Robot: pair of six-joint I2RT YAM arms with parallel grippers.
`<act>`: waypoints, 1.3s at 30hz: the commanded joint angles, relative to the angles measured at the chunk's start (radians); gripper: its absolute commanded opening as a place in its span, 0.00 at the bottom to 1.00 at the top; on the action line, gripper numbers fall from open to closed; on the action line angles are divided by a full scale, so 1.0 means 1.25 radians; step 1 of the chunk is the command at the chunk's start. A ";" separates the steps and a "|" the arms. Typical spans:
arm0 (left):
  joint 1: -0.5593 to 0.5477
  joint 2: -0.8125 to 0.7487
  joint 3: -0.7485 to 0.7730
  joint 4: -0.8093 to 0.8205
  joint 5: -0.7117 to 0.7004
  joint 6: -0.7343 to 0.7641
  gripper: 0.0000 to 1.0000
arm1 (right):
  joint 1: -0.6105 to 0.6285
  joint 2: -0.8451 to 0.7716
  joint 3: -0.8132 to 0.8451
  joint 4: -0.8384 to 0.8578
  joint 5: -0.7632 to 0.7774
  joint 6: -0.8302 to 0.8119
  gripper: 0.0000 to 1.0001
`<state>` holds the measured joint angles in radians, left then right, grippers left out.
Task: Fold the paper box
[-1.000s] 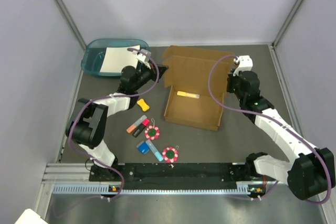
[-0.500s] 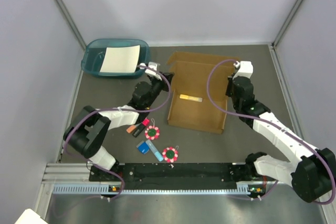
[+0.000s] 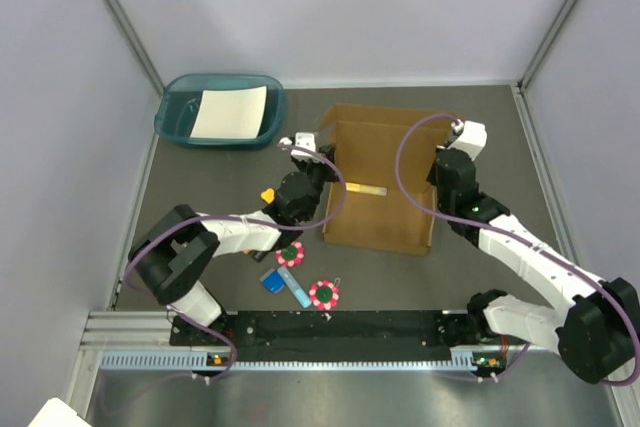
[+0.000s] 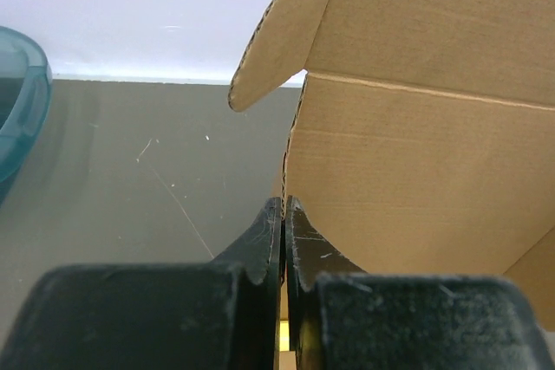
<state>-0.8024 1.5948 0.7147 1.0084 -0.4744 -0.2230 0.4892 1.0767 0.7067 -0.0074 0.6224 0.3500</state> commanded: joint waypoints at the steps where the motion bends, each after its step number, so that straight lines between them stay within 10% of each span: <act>1: -0.054 0.024 0.031 0.008 -0.126 -0.023 0.00 | 0.017 0.020 0.006 -0.041 0.025 0.076 0.00; 39: -0.221 0.035 -0.102 0.062 -0.229 -0.225 0.00 | 0.084 -0.069 -0.187 -0.050 0.065 0.161 0.00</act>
<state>-1.0210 1.6272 0.6460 1.1328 -0.8330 -0.4732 0.5644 0.9798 0.5293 0.0856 0.7601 0.5014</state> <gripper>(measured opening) 0.015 0.008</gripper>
